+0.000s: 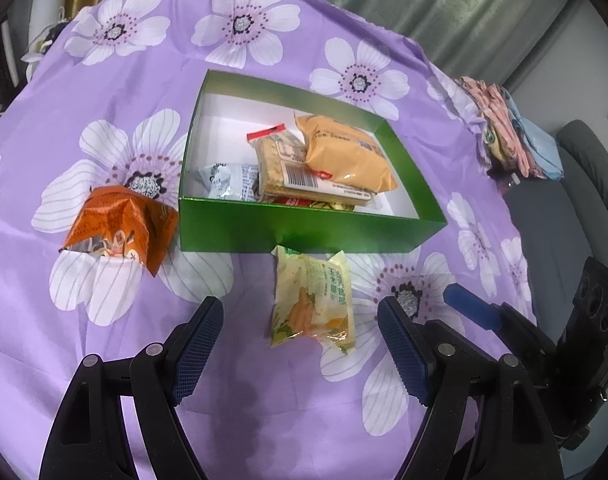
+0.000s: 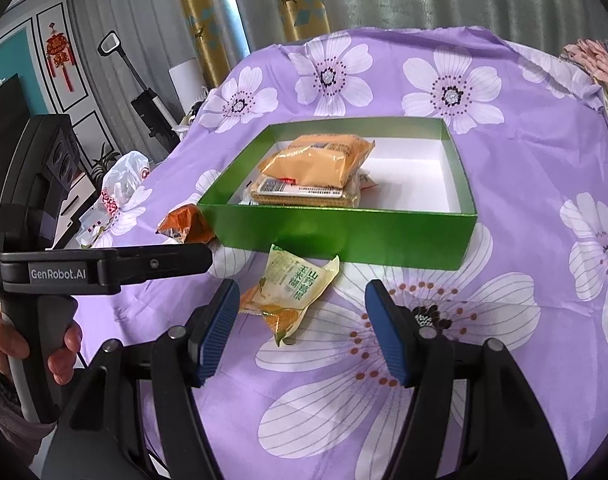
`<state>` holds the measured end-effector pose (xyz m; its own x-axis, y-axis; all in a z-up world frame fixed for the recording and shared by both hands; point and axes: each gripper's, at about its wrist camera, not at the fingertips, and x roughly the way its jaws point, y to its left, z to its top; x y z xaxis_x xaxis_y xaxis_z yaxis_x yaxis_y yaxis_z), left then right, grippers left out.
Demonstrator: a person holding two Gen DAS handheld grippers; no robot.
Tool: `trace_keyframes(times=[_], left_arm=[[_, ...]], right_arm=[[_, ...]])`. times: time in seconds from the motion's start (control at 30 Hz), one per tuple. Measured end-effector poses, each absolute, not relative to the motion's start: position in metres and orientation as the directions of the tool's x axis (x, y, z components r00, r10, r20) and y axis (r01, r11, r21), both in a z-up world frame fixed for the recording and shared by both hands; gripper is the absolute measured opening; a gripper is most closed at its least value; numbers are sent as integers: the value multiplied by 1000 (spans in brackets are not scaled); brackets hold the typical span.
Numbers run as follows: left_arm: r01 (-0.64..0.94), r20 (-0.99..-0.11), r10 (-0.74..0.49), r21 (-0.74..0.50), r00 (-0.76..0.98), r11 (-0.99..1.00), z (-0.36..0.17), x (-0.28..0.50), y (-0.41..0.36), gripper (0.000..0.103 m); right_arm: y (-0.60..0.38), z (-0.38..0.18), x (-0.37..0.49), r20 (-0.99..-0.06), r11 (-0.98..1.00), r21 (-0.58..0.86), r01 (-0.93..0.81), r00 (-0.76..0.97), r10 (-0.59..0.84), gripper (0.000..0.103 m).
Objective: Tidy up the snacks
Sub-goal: 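Reach the right gripper to the green-and-yellow snack bag and grasp it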
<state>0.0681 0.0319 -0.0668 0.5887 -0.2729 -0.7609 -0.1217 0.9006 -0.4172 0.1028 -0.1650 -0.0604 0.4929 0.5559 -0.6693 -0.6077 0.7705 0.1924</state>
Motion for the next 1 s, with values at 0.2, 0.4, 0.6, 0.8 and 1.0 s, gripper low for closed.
trace_keyframes(times=[0.2, 0.4, 0.6, 0.8, 1.0], left_arm=[[-125, -775, -281, -418, 566, 900, -78, 72, 31, 80], [-117, -787, -294, -418, 543, 901, -90, 77, 28, 80], [-99, -799, -312, -417, 514, 903, -104, 87, 20, 80], [-89, -806, -325, -419, 494, 904, -115, 98, 15, 80], [-66, -805, -327, -410, 494, 910, -119, 104, 9, 80]], right_arm=[[-160, -74, 109, -693, 762, 213, -611, 455, 558, 66], [-152, -97, 112, -725, 741, 259, -620, 382, 573, 66], [-143, -118, 115, -740, 717, 299, -629, 322, 591, 66], [-131, -130, 120, -756, 713, 291, -638, 304, 580, 67], [-119, -132, 125, -754, 695, 276, -664, 299, 585, 63]])
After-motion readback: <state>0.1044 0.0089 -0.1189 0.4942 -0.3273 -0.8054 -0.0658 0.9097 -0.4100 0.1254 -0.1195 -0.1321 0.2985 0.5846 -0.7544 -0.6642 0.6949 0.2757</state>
